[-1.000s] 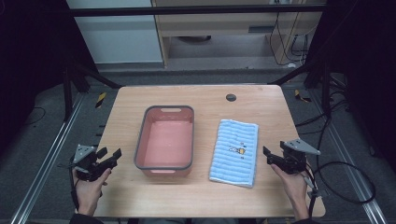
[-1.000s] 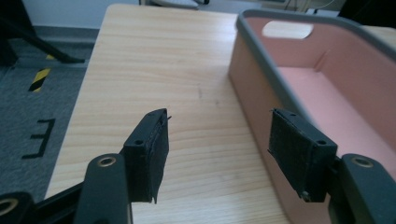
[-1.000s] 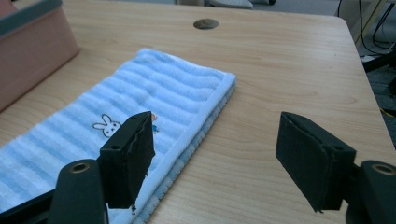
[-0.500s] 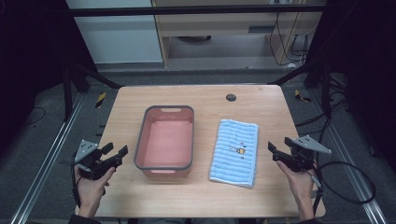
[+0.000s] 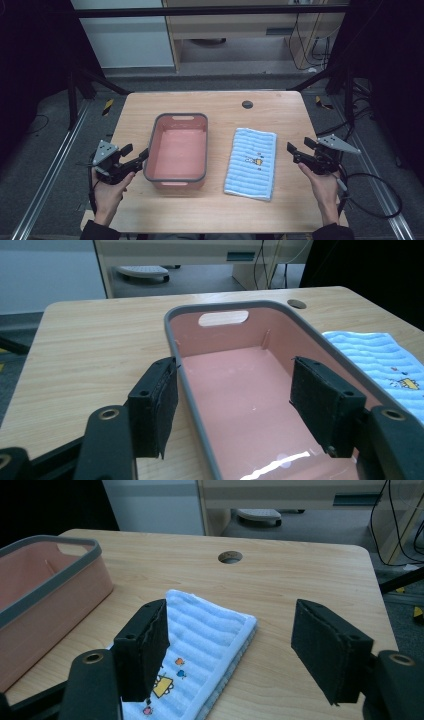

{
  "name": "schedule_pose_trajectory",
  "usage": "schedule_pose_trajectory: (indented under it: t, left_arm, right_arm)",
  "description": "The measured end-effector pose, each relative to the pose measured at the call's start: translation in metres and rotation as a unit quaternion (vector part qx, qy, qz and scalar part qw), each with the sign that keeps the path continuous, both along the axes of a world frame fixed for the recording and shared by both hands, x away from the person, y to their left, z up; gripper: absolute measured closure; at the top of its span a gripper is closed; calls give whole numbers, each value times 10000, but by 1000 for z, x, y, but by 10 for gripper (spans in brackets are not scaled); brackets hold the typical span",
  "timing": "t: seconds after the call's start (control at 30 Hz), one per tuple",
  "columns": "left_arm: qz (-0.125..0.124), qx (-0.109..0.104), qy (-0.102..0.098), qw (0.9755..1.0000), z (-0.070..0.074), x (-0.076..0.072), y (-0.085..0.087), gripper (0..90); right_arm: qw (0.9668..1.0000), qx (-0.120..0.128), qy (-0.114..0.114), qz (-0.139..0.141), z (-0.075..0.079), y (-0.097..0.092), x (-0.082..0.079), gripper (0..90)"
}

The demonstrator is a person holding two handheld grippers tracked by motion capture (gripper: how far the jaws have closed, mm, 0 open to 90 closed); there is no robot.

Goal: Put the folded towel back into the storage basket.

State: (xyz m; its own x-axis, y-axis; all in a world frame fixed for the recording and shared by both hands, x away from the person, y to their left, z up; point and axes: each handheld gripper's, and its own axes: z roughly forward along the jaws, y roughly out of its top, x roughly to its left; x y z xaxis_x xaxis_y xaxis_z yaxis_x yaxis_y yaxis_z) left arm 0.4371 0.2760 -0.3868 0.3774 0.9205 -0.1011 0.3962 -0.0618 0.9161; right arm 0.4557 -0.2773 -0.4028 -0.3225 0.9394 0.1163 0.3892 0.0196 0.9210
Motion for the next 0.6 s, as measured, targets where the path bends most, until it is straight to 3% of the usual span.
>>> schedule_pose_trajectory:
  t: [0.6]
  left_arm:
    - [-405,35,-110,9991,14,6,-49,345]
  right_arm:
    - [9999,-6,-117,74,22,6,16,311]
